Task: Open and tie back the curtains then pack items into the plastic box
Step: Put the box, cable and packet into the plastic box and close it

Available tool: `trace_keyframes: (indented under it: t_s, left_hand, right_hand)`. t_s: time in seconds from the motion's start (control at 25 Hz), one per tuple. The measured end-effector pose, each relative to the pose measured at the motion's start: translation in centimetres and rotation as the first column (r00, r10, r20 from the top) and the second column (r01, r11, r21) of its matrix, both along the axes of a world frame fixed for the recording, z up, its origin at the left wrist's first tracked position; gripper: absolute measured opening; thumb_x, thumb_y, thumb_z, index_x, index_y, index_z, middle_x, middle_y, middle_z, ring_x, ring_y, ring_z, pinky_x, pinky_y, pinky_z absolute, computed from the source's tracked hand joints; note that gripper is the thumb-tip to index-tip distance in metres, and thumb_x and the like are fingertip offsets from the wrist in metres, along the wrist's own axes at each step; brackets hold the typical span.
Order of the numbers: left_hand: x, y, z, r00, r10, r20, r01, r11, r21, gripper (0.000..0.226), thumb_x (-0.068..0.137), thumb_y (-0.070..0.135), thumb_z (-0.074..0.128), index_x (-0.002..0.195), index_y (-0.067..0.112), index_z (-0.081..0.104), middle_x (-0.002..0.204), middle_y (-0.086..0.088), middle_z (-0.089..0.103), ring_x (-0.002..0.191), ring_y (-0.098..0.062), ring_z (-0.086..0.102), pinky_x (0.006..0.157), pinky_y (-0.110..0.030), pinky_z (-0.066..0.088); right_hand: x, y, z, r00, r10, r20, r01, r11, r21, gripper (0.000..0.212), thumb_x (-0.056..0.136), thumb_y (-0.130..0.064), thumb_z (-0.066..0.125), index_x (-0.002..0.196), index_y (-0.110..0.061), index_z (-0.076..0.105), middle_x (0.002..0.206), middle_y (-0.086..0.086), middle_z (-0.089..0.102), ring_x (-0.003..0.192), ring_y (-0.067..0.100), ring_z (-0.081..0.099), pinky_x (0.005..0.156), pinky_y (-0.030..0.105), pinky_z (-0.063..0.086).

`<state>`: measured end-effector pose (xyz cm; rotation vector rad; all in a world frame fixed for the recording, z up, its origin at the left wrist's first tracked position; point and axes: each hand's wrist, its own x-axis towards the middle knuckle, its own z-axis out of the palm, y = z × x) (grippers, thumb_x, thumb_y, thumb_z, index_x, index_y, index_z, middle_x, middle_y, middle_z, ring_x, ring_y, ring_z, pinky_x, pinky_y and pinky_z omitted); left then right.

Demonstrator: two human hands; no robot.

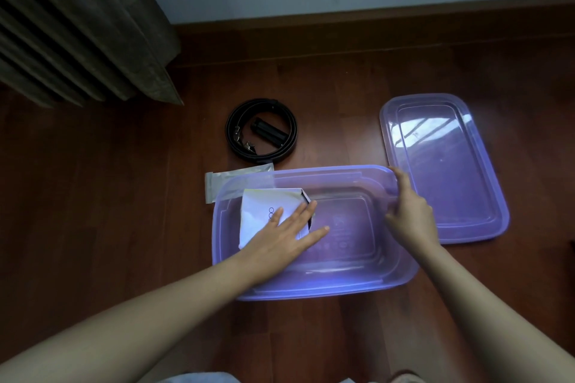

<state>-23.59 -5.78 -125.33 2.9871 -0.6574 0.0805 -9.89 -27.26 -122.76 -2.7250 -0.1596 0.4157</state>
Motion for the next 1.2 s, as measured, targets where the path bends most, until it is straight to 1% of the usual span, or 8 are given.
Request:
trace_keyframes:
  t_s: [0.08,0.36,0.48,0.6,0.68,0.76,0.88,1.2]
  left_hand:
    - [0.1,-0.4,-0.4,1.0,0.001,0.0,-0.001,1.0,-0.01,0.06,0.073,-0.004,0.036,0.129,0.019,0.044,0.132,-0.027,0.054,0.119,-0.035,0.057,0.08,-0.049,0.055]
    - [1.0,0.2,-1.5,0.996,-0.021,0.086,0.018,0.999,0.034,0.047,0.084,0.015,0.041,0.13,0.024,0.04,0.137,-0.024,0.05,0.125,-0.034,0.052,0.089,-0.05,0.051]
    - [1.4,0.2,0.2,0.984,0.0,0.178,0.031,0.985,-0.173,0.041,0.094,0.045,0.037,0.131,0.028,0.042,0.144,-0.015,0.044,0.13,-0.031,0.046,0.101,-0.053,0.035]
    - [5.8,3.0,3.1,0.902,0.333,0.276,-0.195,0.883,-0.427,0.034,0.091,0.032,0.046,0.12,0.016,0.049,0.136,-0.015,0.047,0.119,-0.029,0.048,0.098,-0.041,0.036]
    - [9.5,6.8,4.3,0.721,0.691,0.048,-0.575,0.635,-0.516,0.03,0.088,0.022,0.049,0.116,0.012,0.054,0.135,-0.019,0.043,0.118,-0.035,0.046,0.097,-0.039,0.037]
    - [11.7,10.4,3.7,0.559,0.797,-0.228,-0.818,0.487,-0.305,0.024,0.092,0.024,0.049,0.113,0.019,0.06,0.147,-0.018,0.027,0.128,-0.04,0.034,0.1,-0.045,0.037]
    - [12.4,11.8,1.7,0.451,0.734,-0.508,-0.861,0.507,-0.033,0.032,0.095,0.04,0.045,0.113,0.024,0.065,0.156,-0.012,0.008,0.135,-0.042,0.026,0.107,-0.049,0.031]
    - [12.8,10.7,1.3,0.302,0.745,-0.595,-0.942,0.329,-0.065,0.065,0.084,0.037,0.064,0.142,0.023,0.038,0.14,-0.021,0.028,0.116,-0.044,0.049,0.1,-0.038,0.044]
  right_hand:
    - [0.0,0.0,0.0,1.0,-0.005,-0.003,0.005,1.0,-0.006,0.076,0.074,0.006,0.043,0.139,-0.033,0.031,0.07,0.008,0.05,0.063,0.032,0.043,0.057,0.036,0.035]
    - [0.0,0.0,0.0,1.0,-0.01,-0.012,0.01,1.0,-0.006,0.077,0.075,0.006,0.043,0.14,-0.033,0.031,0.074,0.007,0.049,0.066,0.032,0.042,0.058,0.036,0.035]
    - [0.0,0.0,0.0,1.0,-0.013,0.005,0.013,1.0,-0.001,0.075,0.075,0.006,0.043,0.139,-0.033,0.032,0.072,0.005,0.048,0.064,0.031,0.041,0.056,0.036,0.034]
    - [0.0,-0.1,-0.3,1.0,-0.014,0.006,0.014,1.0,-0.002,0.075,0.076,0.005,0.043,0.138,-0.035,0.032,0.07,0.007,0.05,0.063,0.032,0.042,0.054,0.036,0.034]
    - [0.0,-0.1,-0.3,1.0,-0.018,-0.003,0.018,1.0,-0.001,0.075,0.076,0.005,0.043,0.138,-0.037,0.031,0.07,0.009,0.051,0.064,0.033,0.043,0.054,0.037,0.036]
    - [0.0,-0.2,-0.4,1.0,-0.025,-0.009,0.025,1.0,0.015,0.076,0.076,0.004,0.043,0.137,-0.039,0.031,0.07,0.01,0.054,0.064,0.033,0.045,0.055,0.038,0.038]
    - [0.1,-0.1,-0.4,1.0,-0.022,0.002,0.021,0.999,0.034,0.075,0.075,0.004,0.044,0.136,-0.038,0.032,0.072,0.008,0.054,0.064,0.032,0.044,0.056,0.037,0.036]
    - [0.0,0.0,0.0,1.0,-0.012,-0.005,0.012,0.999,0.036,0.076,0.075,0.006,0.045,0.139,-0.034,0.034,0.074,0.005,0.049,0.073,0.041,0.054,0.056,0.037,0.034]
